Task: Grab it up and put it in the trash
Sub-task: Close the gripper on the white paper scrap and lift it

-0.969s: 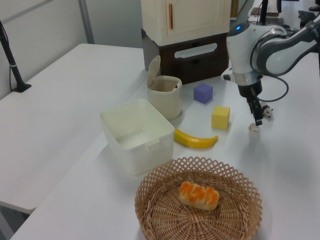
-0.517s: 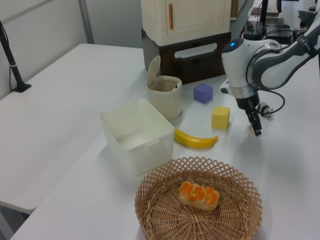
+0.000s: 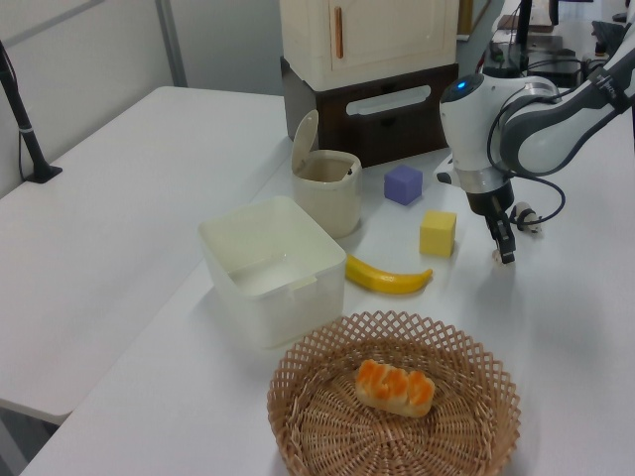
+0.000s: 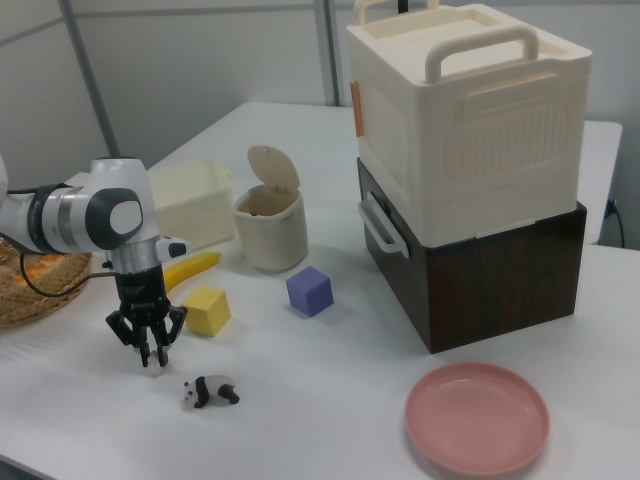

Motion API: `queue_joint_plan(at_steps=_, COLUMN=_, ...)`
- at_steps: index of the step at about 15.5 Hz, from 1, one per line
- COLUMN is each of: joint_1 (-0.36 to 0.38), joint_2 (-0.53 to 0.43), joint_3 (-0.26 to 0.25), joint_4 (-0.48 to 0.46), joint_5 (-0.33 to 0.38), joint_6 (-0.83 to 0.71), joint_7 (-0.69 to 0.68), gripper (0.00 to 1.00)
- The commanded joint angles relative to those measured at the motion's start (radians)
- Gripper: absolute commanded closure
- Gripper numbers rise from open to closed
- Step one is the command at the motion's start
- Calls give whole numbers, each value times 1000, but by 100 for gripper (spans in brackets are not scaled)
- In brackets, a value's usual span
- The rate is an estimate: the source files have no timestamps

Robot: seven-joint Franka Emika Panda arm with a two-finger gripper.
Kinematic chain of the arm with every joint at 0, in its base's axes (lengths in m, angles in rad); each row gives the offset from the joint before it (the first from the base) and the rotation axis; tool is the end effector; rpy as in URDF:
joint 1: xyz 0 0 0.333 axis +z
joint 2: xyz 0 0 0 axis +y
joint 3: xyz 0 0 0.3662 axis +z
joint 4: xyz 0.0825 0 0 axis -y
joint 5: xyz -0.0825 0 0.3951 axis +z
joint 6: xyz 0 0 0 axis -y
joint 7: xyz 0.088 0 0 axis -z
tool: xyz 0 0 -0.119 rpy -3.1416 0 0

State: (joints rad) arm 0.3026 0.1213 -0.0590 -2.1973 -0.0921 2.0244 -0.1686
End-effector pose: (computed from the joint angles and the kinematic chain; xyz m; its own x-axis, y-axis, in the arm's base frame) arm 0.5079 0.1200 0.3393 0.8547 0.4238 -0.2998 0.4510 -0.8922 0.0246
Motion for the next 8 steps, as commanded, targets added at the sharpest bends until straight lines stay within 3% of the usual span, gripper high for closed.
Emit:
queue_joint_plan(at_steps=1, joint_1=7, joint_2=-69, joint_3=-7, joint_4=20, joint_5=-20, joint_6=-64, joint_7=-8, gripper=95)
queue_joint_plan(at_steps=5, joint_1=0, joint_2=-112, joint_3=-10, joint_4=119, joint_5=-18, joint_6=-147, joint_7=-8, gripper=98)
queue_joint_plan(at_steps=8, joint_1=-22, joint_2=-118, joint_3=-16, joint_4=262, joint_5=-18, joint_6=-231, joint_7=-8, gripper=99)
